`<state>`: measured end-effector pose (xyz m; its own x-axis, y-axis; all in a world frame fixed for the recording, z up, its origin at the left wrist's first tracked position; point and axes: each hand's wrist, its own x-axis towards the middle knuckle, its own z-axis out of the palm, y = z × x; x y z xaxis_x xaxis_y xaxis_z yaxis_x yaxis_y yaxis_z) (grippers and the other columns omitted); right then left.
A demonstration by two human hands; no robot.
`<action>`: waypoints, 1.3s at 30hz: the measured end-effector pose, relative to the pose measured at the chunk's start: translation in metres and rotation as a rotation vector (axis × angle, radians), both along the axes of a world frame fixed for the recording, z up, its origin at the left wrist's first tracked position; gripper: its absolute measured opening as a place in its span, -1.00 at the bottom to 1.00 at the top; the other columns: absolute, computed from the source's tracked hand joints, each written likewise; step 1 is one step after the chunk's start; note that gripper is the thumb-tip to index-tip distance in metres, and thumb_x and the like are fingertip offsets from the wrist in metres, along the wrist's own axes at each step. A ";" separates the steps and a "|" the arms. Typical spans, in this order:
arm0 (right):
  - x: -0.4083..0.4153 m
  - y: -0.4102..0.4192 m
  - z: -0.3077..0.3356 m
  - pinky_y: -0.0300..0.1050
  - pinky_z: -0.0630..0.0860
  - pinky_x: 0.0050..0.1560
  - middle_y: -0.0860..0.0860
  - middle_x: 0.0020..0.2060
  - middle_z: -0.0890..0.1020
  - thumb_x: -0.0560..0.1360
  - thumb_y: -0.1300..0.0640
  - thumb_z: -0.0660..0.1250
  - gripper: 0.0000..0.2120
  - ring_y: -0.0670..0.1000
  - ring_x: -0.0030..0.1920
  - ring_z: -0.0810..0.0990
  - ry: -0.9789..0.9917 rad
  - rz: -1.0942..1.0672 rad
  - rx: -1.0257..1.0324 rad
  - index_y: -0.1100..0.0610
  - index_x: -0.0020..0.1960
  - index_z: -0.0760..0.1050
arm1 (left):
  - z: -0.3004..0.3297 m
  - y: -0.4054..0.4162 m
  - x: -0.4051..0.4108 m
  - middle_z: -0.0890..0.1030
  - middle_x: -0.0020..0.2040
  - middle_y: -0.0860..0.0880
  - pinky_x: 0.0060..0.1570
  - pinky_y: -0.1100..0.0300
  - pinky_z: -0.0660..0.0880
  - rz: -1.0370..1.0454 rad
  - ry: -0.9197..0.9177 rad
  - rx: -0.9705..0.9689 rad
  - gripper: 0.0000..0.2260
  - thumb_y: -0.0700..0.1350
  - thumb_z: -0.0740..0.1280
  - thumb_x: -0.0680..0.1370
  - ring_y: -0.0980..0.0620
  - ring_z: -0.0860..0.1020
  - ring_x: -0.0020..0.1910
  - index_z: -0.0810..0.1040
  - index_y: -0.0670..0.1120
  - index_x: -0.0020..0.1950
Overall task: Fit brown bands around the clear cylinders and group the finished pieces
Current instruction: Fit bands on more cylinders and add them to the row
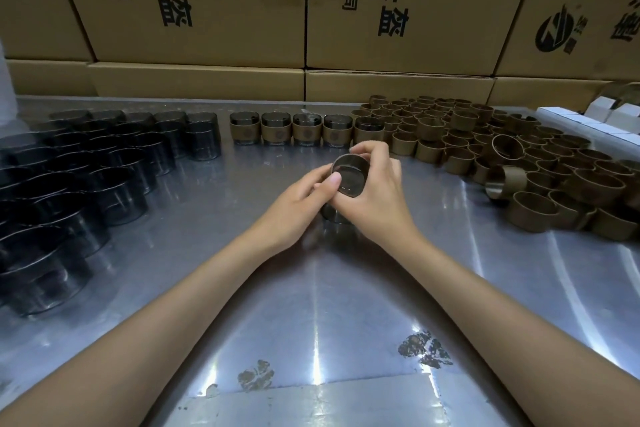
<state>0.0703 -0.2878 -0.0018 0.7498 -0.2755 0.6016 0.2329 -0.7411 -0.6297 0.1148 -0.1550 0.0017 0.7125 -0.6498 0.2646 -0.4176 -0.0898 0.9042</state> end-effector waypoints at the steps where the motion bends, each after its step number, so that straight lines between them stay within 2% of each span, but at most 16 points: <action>1: 0.000 0.000 0.000 -0.36 0.31 0.02 -0.06 0.09 0.39 0.36 -0.01 0.44 -0.50 -0.08 0.13 0.30 0.026 0.043 0.042 0.03 0.20 0.29 | -0.001 0.000 0.001 0.58 0.20 0.08 0.18 0.37 0.41 0.004 -0.008 -0.007 -0.69 0.03 0.11 0.65 0.22 0.52 0.19 0.44 0.02 0.35; 4: -0.003 0.002 0.005 -0.24 0.39 0.16 0.03 0.18 0.38 0.33 -0.01 0.28 -0.54 -0.04 0.20 0.38 0.143 0.230 0.286 -0.04 0.21 0.30 | -0.004 0.000 0.006 0.57 0.18 0.17 0.09 0.50 0.38 0.029 -0.013 -0.033 -0.75 0.02 0.08 0.66 0.31 0.50 0.19 0.44 0.15 0.29; 7: -0.002 0.000 0.007 -0.10 0.32 0.36 0.07 0.27 0.42 0.55 0.13 0.15 -0.73 -0.01 0.32 0.38 0.208 0.354 0.464 -0.06 0.24 0.34 | -0.004 0.001 0.009 0.59 0.12 0.20 0.02 0.53 0.40 0.064 0.027 -0.055 -0.76 0.05 0.04 0.66 0.31 0.52 0.15 0.47 0.25 0.17; 8: -0.002 -0.001 0.006 -0.20 0.30 0.36 0.04 0.27 0.43 0.61 0.18 0.07 -0.74 -0.04 0.33 0.37 0.219 0.360 0.444 -0.07 0.24 0.35 | -0.004 0.001 0.009 0.61 0.09 0.20 -0.01 0.55 0.40 0.081 0.030 -0.057 -0.75 0.07 0.03 0.66 0.32 0.53 0.13 0.48 0.27 0.13; 10: -0.001 -0.001 0.003 -0.54 0.28 0.15 -0.04 0.23 0.45 0.66 0.17 -0.01 -0.72 -0.11 0.28 0.38 0.239 0.352 0.399 -0.08 0.26 0.33 | -0.004 0.001 0.009 0.62 0.04 0.22 -0.05 0.57 0.39 0.100 0.019 -0.048 -0.73 0.12 0.01 0.65 0.36 0.54 0.10 0.50 0.30 0.09; 12: 0.000 -0.001 0.001 -0.66 0.26 0.00 -0.08 0.22 0.45 0.67 0.11 -0.02 -0.72 -0.16 0.24 0.38 0.256 0.324 0.396 -0.06 0.33 0.31 | -0.003 0.003 0.009 0.63 0.03 0.28 -0.05 0.59 0.38 0.097 0.026 -0.055 -0.72 0.19 0.00 0.63 0.40 0.52 0.09 0.50 0.32 0.09; 14: 0.001 0.000 -0.001 -0.53 0.29 0.16 -0.07 0.24 0.44 0.68 0.06 -0.04 -0.69 -0.14 0.27 0.38 0.272 0.323 0.445 -0.02 0.38 0.29 | -0.002 0.005 0.007 0.60 0.08 0.35 0.05 0.56 0.38 0.049 0.041 -0.044 -0.66 0.30 -0.01 0.57 0.42 0.49 0.14 0.49 0.33 0.15; 16: 0.001 0.000 -0.003 -0.26 0.29 0.27 -0.08 0.23 0.43 0.68 0.01 -0.06 -0.70 -0.11 0.27 0.38 0.303 0.319 0.475 -0.04 0.38 0.24 | -0.003 0.004 0.007 0.54 0.25 0.26 0.28 0.35 0.34 -0.010 0.033 -0.016 -0.55 0.35 0.00 0.54 0.32 0.43 0.28 0.42 0.26 0.32; 17: 0.001 0.000 -0.003 -0.21 0.27 0.25 -0.09 0.22 0.41 0.67 -0.02 -0.07 -0.68 -0.12 0.26 0.37 0.318 0.311 0.473 -0.06 0.39 0.22 | -0.004 0.004 0.007 0.50 0.31 0.20 0.36 0.23 0.31 -0.020 0.024 -0.001 -0.51 0.34 0.01 0.54 0.26 0.41 0.33 0.37 0.19 0.39; 20: 0.001 -0.001 -0.003 -0.18 0.23 0.27 -0.09 0.31 0.37 0.63 -0.17 -0.10 -0.50 -0.07 0.35 0.33 0.391 0.245 0.419 0.01 0.49 0.12 | -0.002 0.005 0.008 0.45 0.38 0.13 0.46 0.05 0.22 0.002 0.010 0.058 -0.43 0.33 0.01 0.52 0.19 0.36 0.38 0.33 0.11 0.45; 23: 0.004 0.000 -0.003 -0.11 0.20 0.29 0.01 0.43 0.30 0.56 -0.33 -0.15 -0.33 -0.01 0.42 0.29 0.487 0.143 0.311 0.05 0.53 0.07 | 0.000 0.005 0.009 0.40 0.43 0.10 0.49 0.05 0.15 0.026 0.015 0.115 -0.35 0.34 -0.04 0.50 0.19 0.31 0.43 0.32 0.06 0.48; 25: 0.003 0.002 -0.002 -0.13 0.22 0.22 0.01 0.34 0.34 0.55 -0.33 -0.16 -0.32 -0.03 0.35 0.32 0.494 0.133 0.303 0.08 0.49 0.13 | -0.002 0.007 0.009 0.30 0.50 0.09 0.51 0.05 0.09 0.034 -0.002 0.165 -0.31 0.36 -0.11 0.50 0.19 0.22 0.48 0.23 0.05 0.53; 28: 0.001 0.003 -0.001 -0.06 0.22 0.37 0.00 0.34 0.30 0.56 -0.32 -0.15 -0.33 -0.03 0.38 0.29 0.471 0.157 0.341 0.13 0.45 0.14 | -0.003 0.003 0.007 0.25 0.52 0.08 0.51 0.00 0.07 0.013 0.034 0.221 -0.27 0.40 -0.19 0.48 0.12 0.17 0.51 0.15 0.06 0.55; 32: -0.003 0.015 0.004 0.06 0.31 0.40 0.15 0.32 0.39 0.60 -0.22 -0.10 -0.41 0.02 0.34 0.40 0.349 0.271 0.557 0.20 0.38 0.25 | 0.006 -0.012 -0.008 0.49 0.21 -0.10 0.37 -0.02 0.33 0.128 0.210 -0.067 -0.43 0.33 -0.06 0.58 -0.08 0.39 0.38 0.42 -0.07 0.25; 36: -0.006 0.025 0.008 0.08 0.43 0.31 0.24 0.27 0.46 0.63 -0.15 -0.07 -0.46 0.09 0.27 0.49 0.235 0.304 0.697 0.26 0.35 0.28 | 0.007 -0.013 -0.014 0.39 0.32 -0.28 0.29 -0.17 0.40 0.134 0.276 -0.176 -0.09 0.48 0.03 0.27 -0.17 0.44 0.31 0.33 -0.16 0.36; 39: -0.009 0.024 0.009 -0.03 0.54 0.15 0.24 0.22 0.52 0.62 -0.15 -0.03 -0.46 0.10 0.19 0.56 0.192 0.296 0.768 0.26 0.34 0.30 | 0.008 -0.013 -0.015 0.40 0.33 -0.26 0.30 -0.22 0.37 0.145 0.319 -0.267 -0.12 0.47 0.07 0.27 -0.17 0.44 0.32 0.35 -0.11 0.37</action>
